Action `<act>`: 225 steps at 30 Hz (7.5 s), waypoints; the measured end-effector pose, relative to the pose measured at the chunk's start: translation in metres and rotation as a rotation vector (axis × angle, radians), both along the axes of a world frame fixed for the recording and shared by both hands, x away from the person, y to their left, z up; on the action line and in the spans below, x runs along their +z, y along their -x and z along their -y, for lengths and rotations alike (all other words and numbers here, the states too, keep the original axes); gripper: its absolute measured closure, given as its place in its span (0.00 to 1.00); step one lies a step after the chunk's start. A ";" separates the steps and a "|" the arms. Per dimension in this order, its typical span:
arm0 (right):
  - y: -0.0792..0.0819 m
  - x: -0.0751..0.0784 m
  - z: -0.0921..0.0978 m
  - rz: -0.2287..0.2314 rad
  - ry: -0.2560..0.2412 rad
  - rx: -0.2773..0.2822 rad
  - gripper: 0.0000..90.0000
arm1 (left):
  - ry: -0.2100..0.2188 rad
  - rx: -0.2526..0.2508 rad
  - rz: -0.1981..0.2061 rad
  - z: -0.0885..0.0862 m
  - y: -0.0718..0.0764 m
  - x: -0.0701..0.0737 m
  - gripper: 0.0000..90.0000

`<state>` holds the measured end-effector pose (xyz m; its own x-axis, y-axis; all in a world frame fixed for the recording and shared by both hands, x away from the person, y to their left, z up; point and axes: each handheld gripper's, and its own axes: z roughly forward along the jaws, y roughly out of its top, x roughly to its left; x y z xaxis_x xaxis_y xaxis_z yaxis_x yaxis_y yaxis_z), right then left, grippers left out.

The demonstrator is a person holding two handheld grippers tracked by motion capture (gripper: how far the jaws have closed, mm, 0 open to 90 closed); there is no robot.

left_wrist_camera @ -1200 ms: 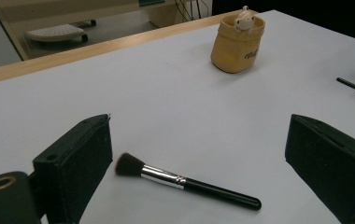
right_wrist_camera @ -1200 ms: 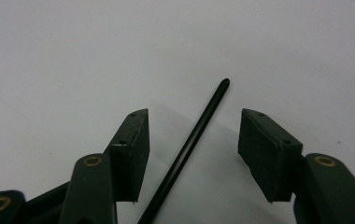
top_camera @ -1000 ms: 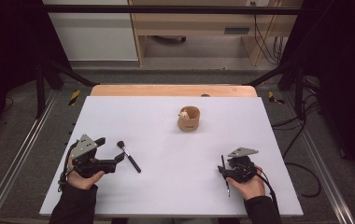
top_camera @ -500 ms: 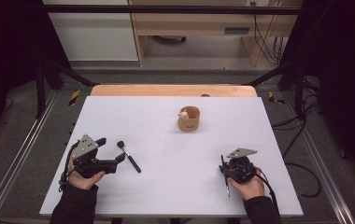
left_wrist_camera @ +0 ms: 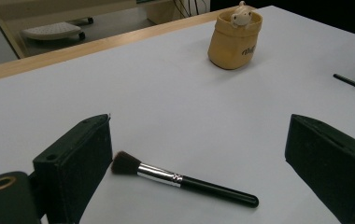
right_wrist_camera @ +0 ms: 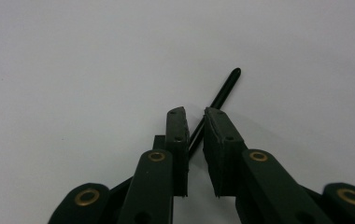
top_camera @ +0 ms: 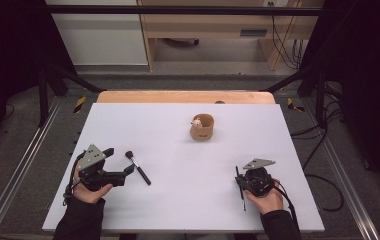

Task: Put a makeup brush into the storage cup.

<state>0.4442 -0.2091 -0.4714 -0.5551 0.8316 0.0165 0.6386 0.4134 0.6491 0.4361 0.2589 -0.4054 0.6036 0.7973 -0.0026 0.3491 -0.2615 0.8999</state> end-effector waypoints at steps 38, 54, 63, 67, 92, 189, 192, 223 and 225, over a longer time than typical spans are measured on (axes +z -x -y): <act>-0.002 -0.002 0.000 0.014 -0.005 0.011 0.91 | -0.003 -0.007 -0.003 0.002 0.000 -0.001 0.08; -0.003 -0.002 0.000 0.016 -0.011 0.058 0.90 | -0.002 -0.013 -0.003 0.002 0.001 0.000 0.08; 0.000 0.017 0.000 0.026 -0.011 0.048 0.70 | -0.007 -0.020 -0.011 0.005 0.000 -0.002 0.08; 0.001 0.027 -0.002 -0.016 -0.004 0.030 0.66 | -0.009 -0.026 -0.012 0.006 0.000 -0.002 0.08; -0.012 0.023 -0.012 -0.236 0.183 0.076 0.82 | -0.009 -0.029 -0.010 0.006 0.001 -0.002 0.08; -0.019 0.095 -0.051 -0.121 -0.015 0.419 0.95 | -0.351 -0.360 0.017 0.139 -0.007 0.007 0.08; -0.018 0.096 -0.053 -0.125 -0.017 0.425 0.95 | -0.365 -0.371 0.025 0.143 -0.006 0.010 0.08; -0.019 0.096 -0.070 -0.162 -0.010 0.516 0.95 | -0.527 -0.476 0.104 0.182 0.000 0.011 0.10; -0.019 0.096 -0.071 -0.164 -0.014 0.515 0.95 | -0.541 -0.482 0.112 0.183 0.001 0.012 0.11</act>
